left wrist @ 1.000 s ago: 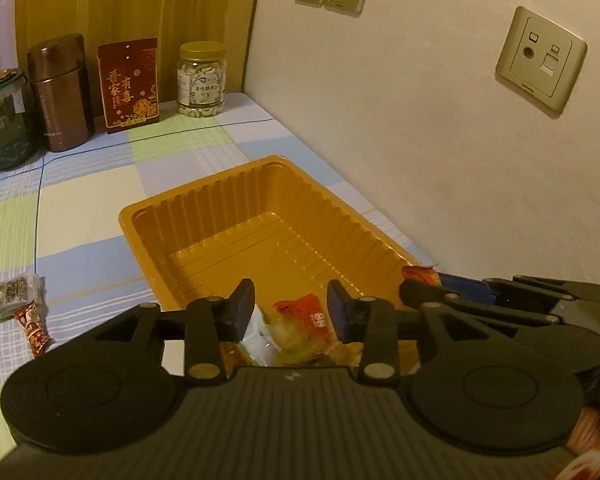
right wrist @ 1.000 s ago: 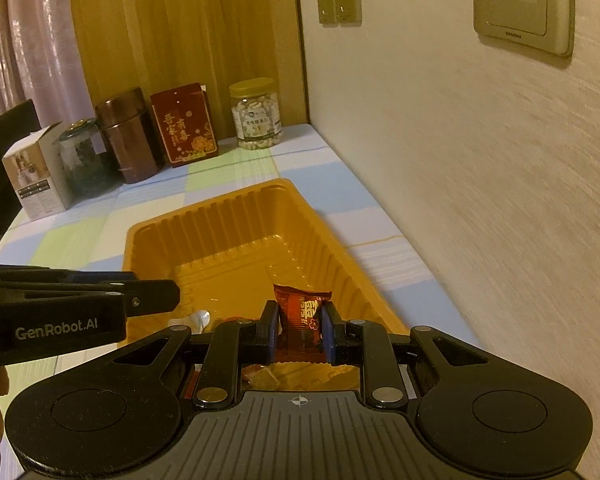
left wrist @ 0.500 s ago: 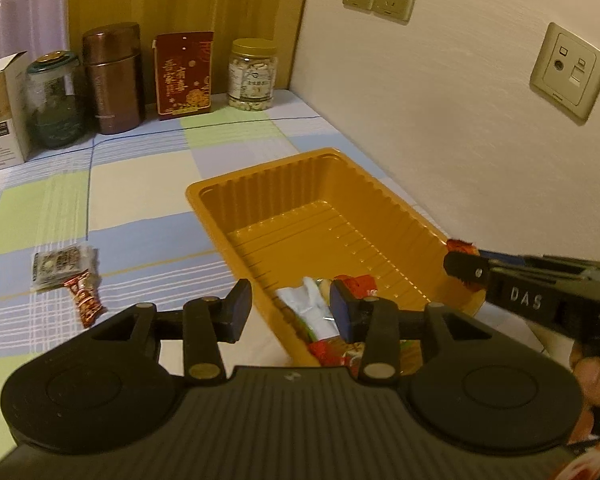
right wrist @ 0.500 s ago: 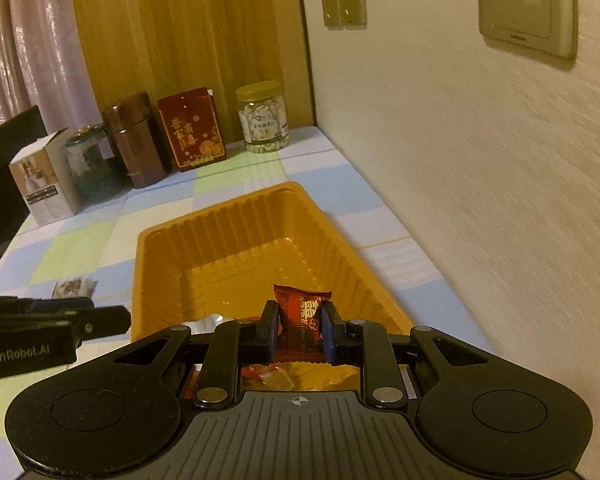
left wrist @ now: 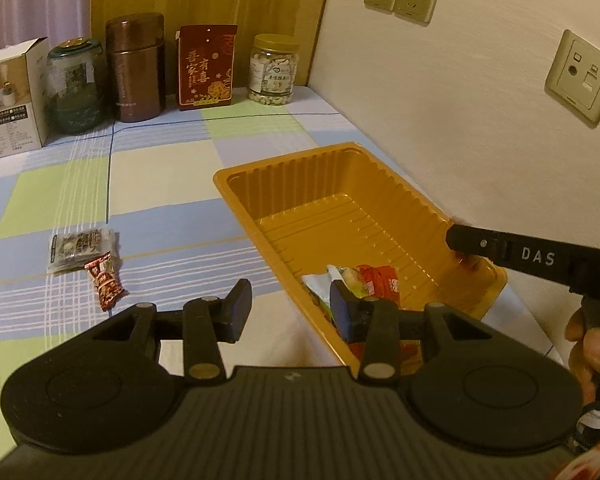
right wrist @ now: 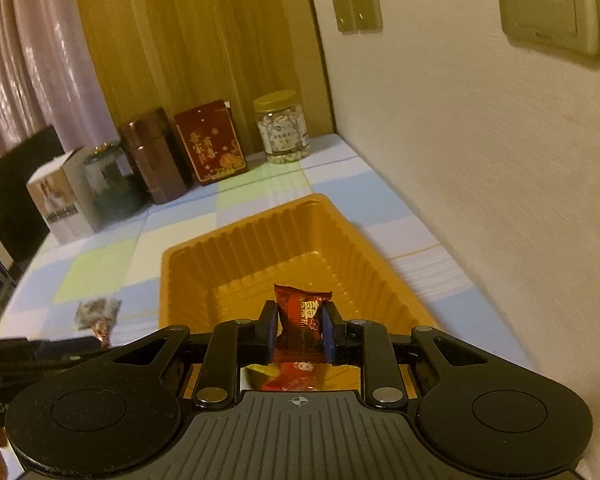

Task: Organize snacks
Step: 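Open both grippers releasing the candies into the tray, then withdraw both open grippers from the tray toward the remaining snacks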

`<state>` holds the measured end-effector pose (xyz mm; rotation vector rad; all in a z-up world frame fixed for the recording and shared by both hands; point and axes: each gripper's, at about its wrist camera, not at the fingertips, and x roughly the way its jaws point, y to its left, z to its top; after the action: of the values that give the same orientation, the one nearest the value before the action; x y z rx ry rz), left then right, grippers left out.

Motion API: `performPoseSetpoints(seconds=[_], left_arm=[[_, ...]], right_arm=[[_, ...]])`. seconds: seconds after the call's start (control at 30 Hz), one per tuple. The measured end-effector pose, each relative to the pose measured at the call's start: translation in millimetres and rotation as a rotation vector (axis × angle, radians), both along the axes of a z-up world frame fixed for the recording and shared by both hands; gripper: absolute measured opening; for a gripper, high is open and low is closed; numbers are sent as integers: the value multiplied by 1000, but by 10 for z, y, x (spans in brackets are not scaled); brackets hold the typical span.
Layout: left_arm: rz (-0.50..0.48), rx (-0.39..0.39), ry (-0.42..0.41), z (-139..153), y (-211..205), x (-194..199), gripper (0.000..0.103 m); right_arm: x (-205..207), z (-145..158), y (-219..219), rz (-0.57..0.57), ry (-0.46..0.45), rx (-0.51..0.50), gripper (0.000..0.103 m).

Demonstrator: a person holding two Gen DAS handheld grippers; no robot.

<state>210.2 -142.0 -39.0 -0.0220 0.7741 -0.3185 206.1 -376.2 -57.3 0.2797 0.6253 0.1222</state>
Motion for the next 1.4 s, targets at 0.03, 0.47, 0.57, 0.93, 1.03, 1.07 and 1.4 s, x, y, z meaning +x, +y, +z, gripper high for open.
performPoseSetpoints(seconds=[0.03, 0.47, 0.57, 0.93, 1.03, 1.07, 1.4], left_arm=[[3, -1, -1, 3, 13, -14, 39], [31, -9, -4, 105, 196, -362, 41], [41, -5, -8, 143, 243, -503, 43], [84, 6, -19, 295, 560, -993, 50], [99, 15, -22, 323, 672, -1106, 51], [104, 17, -21, 327, 714, -1141, 51], [177, 21, -23, 340, 1158, -1365, 59]], right_arm=[[-20, 0, -16, -8, -6, 4, 44], [-538, -42, -89, -64, 59, 11, 53], [-691, -20, -28, -57, 62, 14, 53], [-1099, 167, 298, -31, 73, -5, 54], [-1167, 214, 412, -14, 68, -14, 55], [-1191, 235, 457, -6, 64, -17, 55], [-1292, 348, 836, 63, 38, -40, 56]])
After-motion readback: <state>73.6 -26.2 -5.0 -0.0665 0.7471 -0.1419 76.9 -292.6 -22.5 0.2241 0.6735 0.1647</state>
